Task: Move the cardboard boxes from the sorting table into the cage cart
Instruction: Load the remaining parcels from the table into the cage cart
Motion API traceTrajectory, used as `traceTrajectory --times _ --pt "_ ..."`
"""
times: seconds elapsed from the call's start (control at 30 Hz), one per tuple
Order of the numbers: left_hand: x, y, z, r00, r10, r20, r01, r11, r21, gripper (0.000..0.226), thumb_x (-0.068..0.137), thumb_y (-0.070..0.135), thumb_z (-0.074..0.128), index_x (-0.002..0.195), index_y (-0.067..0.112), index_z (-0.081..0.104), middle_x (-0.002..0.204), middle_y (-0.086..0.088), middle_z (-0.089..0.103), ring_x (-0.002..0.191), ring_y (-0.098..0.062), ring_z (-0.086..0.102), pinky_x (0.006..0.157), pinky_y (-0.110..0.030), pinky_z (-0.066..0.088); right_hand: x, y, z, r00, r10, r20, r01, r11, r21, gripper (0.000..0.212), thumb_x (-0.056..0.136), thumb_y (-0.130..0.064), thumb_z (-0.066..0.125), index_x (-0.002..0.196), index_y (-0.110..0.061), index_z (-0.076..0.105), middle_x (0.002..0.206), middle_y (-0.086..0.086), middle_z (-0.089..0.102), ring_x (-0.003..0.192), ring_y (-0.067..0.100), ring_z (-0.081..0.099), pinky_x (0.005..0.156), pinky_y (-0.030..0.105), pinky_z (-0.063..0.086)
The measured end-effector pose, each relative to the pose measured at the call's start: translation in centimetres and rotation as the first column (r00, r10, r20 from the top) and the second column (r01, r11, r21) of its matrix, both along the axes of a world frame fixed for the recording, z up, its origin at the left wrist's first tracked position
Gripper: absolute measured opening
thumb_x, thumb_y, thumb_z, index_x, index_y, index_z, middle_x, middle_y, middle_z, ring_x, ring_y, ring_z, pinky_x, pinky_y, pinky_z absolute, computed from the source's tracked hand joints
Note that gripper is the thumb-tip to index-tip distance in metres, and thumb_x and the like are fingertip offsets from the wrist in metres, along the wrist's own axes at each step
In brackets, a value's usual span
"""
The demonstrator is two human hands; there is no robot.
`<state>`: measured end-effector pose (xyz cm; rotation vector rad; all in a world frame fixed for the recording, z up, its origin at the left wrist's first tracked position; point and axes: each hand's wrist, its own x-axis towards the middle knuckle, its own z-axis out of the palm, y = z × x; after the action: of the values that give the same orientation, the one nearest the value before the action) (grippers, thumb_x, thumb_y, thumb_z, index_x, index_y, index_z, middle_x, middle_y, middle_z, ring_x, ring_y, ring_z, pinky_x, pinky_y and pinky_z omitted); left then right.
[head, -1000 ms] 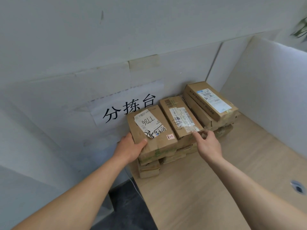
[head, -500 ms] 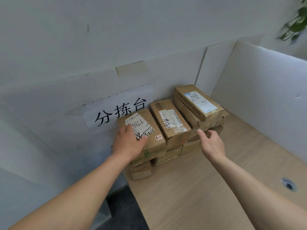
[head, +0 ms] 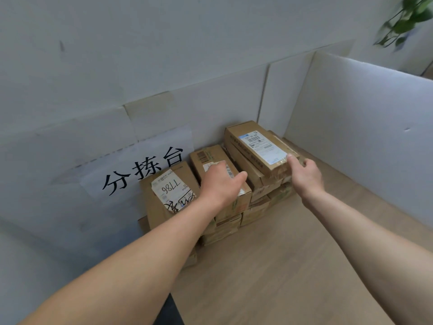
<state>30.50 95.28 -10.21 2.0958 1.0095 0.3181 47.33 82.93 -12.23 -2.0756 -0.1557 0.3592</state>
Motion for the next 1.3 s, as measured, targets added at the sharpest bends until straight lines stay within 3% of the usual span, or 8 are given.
traceTrajectory --times 0.13,0.27,0.37,0.53,0.67,0.93,1.1,1.3 --pt "2.1 -0.2 0.1 1.000 -0.005 -0.019 0.003 0.996 -0.084 0.029 0.093 0.042 0.062 0.104 0.015 0.060 0.096 0.007 0.061 0.096 -0.017 0.061 0.073 -0.030 0.047 1.6 1.2 0.3 0.995 -0.012 -0.096 0.016 0.999 0.043 0.095 0.065 -0.081 0.051 0.136 -0.018 0.058 0.131 0.005 0.064 0.117 0.029 0.061 0.100 0.045 0.050" --pt "3.8 -0.6 0.4 0.999 -0.022 -0.042 0.016 0.988 -0.151 0.024 0.092 0.033 0.063 0.102 0.012 0.065 0.098 -0.006 0.069 0.092 -0.025 0.066 0.081 -0.040 0.057 2.3 1.6 -0.2 0.993 -0.012 -0.114 0.021 0.997 0.079 0.053 0.080 -0.066 0.058 0.096 -0.018 0.072 0.097 0.001 0.071 0.084 0.023 0.063 0.072 0.036 0.049" --pt "4.8 -0.8 0.3 0.995 -0.045 -0.087 0.029 0.984 -0.176 0.020 0.092 0.029 0.062 0.092 0.010 0.065 0.094 -0.008 0.069 0.085 -0.025 0.067 0.072 -0.037 0.056 2.6 1.5 -0.6 0.994 -0.030 -0.108 0.038 0.997 0.073 0.046 0.084 -0.059 0.059 0.087 -0.014 0.070 0.085 0.002 0.066 0.071 0.023 0.056 0.064 0.035 0.043" --pt "6.0 -0.8 0.1 0.995 -0.045 -0.095 0.022 0.974 -0.225 0.010 0.091 0.021 0.060 0.085 0.013 0.060 0.095 -0.006 0.066 0.086 -0.024 0.065 0.067 -0.031 0.051 2.6 1.5 -1.0 0.991 -0.027 -0.128 0.036 0.997 0.072 0.037 0.087 -0.051 0.062 0.084 -0.015 0.064 0.089 0.003 0.066 0.088 0.028 0.064 0.085 0.049 0.057" --pt "6.3 -0.7 0.1 0.998 -0.015 -0.065 -0.002 0.965 -0.261 0.014 0.091 0.014 0.056 0.104 0.014 0.063 0.106 -0.004 0.067 0.094 -0.024 0.064 0.084 -0.041 0.059 2.6 1.3 -1.2 0.988 -0.020 -0.155 0.035 0.995 0.096 0.035 0.079 -0.052 0.069 0.087 -0.019 0.063 0.098 0.006 0.069 0.093 0.027 0.065 0.090 0.052 0.057" --pt "5.9 -0.3 -0.3 1.000 0.012 0.022 -0.005 0.951 -0.308 0.039 0.094 0.005 0.051 0.130 0.017 0.063 0.121 -0.001 0.067 0.104 -0.027 0.064 0.092 -0.039 0.057 2.1 1.0 -1.3 0.987 0.023 -0.158 -0.001 0.991 0.137 0.041 0.077 -0.051 0.075 0.093 -0.015 0.070 0.099 0.006 0.072 0.085 0.020 0.064 0.089 0.052 0.058" --pt "5.9 -0.2 -0.1 0.996 0.027 0.081 -0.002 0.956 -0.295 0.044 0.097 0.005 0.050 0.137 0.019 0.059 0.130 0.003 0.064 0.107 -0.021 0.060 0.076 -0.029 0.055 2.2 1.2 -0.5 0.984 0.055 -0.168 -0.018 0.977 0.212 0.029 0.082 -0.043 0.077 0.089 -0.016 0.071 0.086 0.002 0.069 0.068 0.021 0.060 0.068 0.040 0.055" --pt "6.2 -0.1 0.1 0.986 0.118 0.120 -0.057 0.906 -0.420 0.019 0.100 0.009 0.052 0.110 0.020 0.064 0.114 -0.002 0.068 0.097 -0.022 0.064 0.077 -0.034 0.057 2.5 1.1 0.1 0.984 0.049 -0.173 -0.009 0.975 0.224 0.026 0.082 -0.040 0.079 0.079 -0.016 0.070 0.083 0.001 0.065 0.062 0.019 0.054 0.070 0.042 0.056"
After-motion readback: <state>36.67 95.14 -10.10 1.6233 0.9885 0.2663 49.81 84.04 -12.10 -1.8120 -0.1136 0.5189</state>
